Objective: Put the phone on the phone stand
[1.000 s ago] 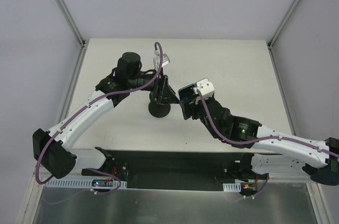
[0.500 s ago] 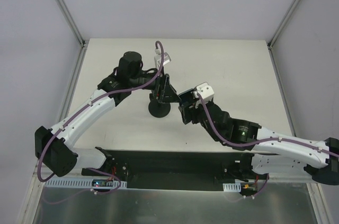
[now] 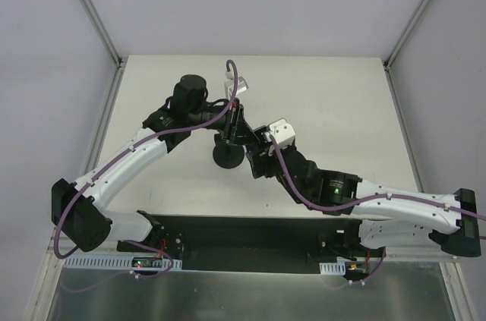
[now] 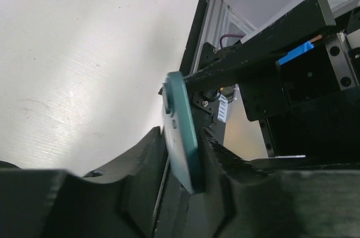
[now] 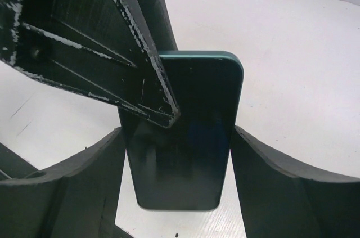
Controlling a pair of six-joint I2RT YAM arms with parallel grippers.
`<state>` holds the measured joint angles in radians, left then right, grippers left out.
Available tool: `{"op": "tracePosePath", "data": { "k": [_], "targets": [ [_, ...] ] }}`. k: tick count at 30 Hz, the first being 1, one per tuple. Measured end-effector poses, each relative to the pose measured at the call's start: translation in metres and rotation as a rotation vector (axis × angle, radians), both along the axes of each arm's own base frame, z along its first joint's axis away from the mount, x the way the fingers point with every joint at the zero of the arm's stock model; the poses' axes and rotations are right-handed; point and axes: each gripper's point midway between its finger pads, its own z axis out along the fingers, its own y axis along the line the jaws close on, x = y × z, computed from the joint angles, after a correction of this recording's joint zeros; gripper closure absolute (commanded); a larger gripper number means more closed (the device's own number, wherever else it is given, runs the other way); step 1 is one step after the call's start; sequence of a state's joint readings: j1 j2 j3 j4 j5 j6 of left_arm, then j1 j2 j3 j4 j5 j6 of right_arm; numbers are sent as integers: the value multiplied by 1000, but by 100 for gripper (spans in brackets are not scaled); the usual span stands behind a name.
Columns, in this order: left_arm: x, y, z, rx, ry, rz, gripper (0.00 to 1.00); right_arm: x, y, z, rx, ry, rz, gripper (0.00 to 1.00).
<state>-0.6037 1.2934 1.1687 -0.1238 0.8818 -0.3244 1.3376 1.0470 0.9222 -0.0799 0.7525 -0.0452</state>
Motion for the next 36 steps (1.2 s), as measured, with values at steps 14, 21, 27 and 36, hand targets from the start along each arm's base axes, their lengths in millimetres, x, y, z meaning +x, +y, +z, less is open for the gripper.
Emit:
{"op": "tracePosePath", "data": {
  "k": [14, 21, 27, 36],
  "targets": [
    [12, 3, -21, 86, -24, 72, 100, 6, -5, 12, 18, 3, -62, 4],
    [36, 50, 1, 172, -272, 374, 100, 0, -52, 8, 29, 60, -112, 4],
    [34, 89, 43, 160, -407, 547, 100, 14, -70, -15, -10, 176, -131, 1],
    [-19, 169, 50, 177, -366, 786, 100, 23, 10, -60, -159, 331, 2, 26]
  ]
}}
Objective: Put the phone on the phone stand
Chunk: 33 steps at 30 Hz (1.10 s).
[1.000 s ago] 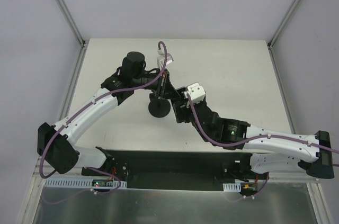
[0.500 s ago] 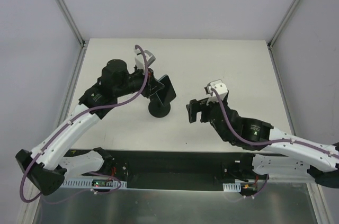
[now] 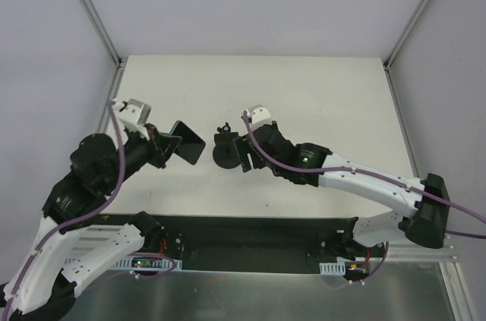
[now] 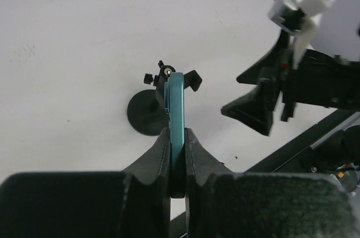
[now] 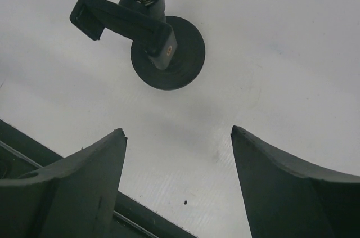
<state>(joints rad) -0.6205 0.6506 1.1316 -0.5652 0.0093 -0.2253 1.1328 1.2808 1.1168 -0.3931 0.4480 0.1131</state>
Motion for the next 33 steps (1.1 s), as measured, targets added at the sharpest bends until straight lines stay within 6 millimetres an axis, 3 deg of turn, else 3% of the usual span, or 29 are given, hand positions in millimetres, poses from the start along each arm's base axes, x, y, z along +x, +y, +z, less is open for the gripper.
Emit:
{"op": "tracePosePath", "data": {
  "k": [5, 11, 20, 27, 33],
  "targets": [
    [-41, 29, -7, -60, 38, 33, 100, 19, 32, -24, -56, 42, -20, 40],
    [-54, 27, -40, -26, 182, 10, 100, 30, 40, -32, -68, 25, -38, 57],
    [-53, 10, -58, 22, 259, -68, 100, 53, 49, -9, -8, -21, -74, 59],
    [-47, -6, -54, 16, 223, -141, 100, 58, 54, -16, -18, -5, -58, 59],
    [-41, -26, -46, 16, 185, -238, 100, 60, 58, -19, -38, -2, -38, 85]
  ]
}}
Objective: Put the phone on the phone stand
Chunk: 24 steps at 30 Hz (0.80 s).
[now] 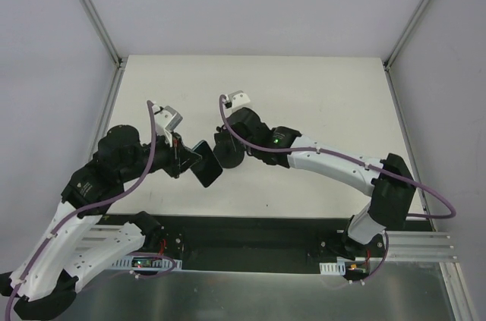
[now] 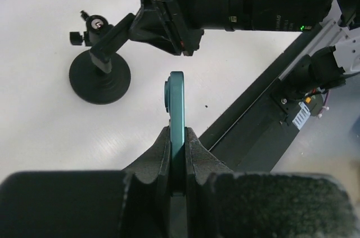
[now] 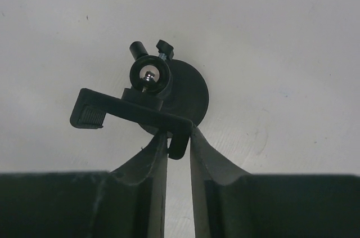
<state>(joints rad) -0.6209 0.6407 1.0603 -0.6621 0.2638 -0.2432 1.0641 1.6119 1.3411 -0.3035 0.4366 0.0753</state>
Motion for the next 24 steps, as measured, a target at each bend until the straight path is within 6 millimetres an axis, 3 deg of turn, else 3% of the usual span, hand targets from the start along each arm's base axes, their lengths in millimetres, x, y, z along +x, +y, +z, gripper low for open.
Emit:
{"op": "tracePosePath", "data": {
  "k": [1, 2, 7, 14, 19, 24],
  "targets": [
    [1, -4, 0, 1, -3, -20, 100, 1, -1, 0, -3, -1, 0, 95],
    [2, -8, 0, 6, -6, -43, 100, 2, -2, -1, -7, 1, 0, 99],
    [4, -29, 3, 9, -80, -193, 100, 8, -7, -3, -14, 27, 38, 99],
    [1, -70, 12, -29, -270, -520, 100, -4, -5, -3, -23, 42, 206, 99],
    [21, -94, -10, 19, -305, -664, 100, -13, -14, -4, -4, 93, 318, 99],
    [37, -101, -33, 86, -333, -707, 100, -10, -19, -3, 25, 124, 367, 99]
  ]
}}
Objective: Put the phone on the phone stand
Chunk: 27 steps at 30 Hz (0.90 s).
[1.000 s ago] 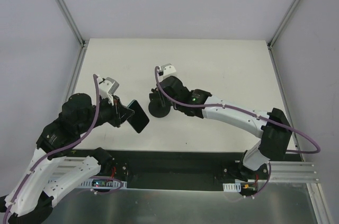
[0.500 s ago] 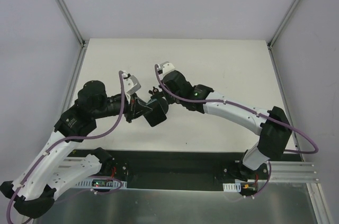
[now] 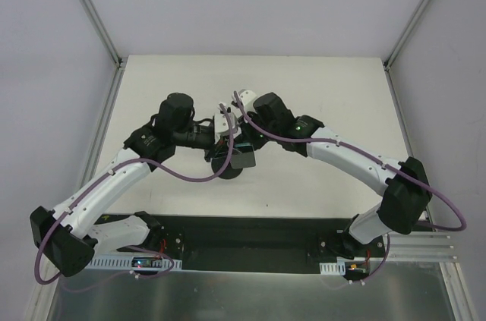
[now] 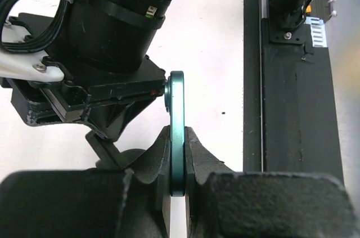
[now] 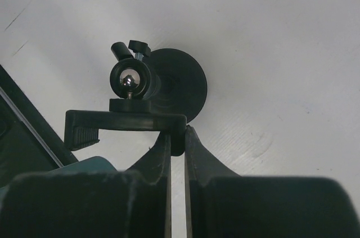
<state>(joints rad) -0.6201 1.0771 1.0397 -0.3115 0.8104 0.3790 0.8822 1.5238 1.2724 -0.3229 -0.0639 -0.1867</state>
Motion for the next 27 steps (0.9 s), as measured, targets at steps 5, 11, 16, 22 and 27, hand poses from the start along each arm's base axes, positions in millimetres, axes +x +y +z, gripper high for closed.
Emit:
{"op": "tracePosePath", "data": {
  "k": [5, 11, 16, 22, 27],
  "targets": [
    [3, -3, -2, 5, -13, -19, 100, -5, -1, -2, -1, 21, 34, 85],
    [-10, 3, 17, -41, -12, -16, 100, -12, -2, 1, 42, 97, 11, 27],
    [-40, 19, 53, -139, -85, -44, 100, -28, -15, 28, 122, 95, -7, 9],
    [-52, 27, 67, -192, -72, -71, 100, -63, -75, 46, 214, 11, 5, 14],
    [-37, 28, 59, -194, 47, -56, 100, -115, -80, 48, 363, -17, 206, 14]
  ]
}}
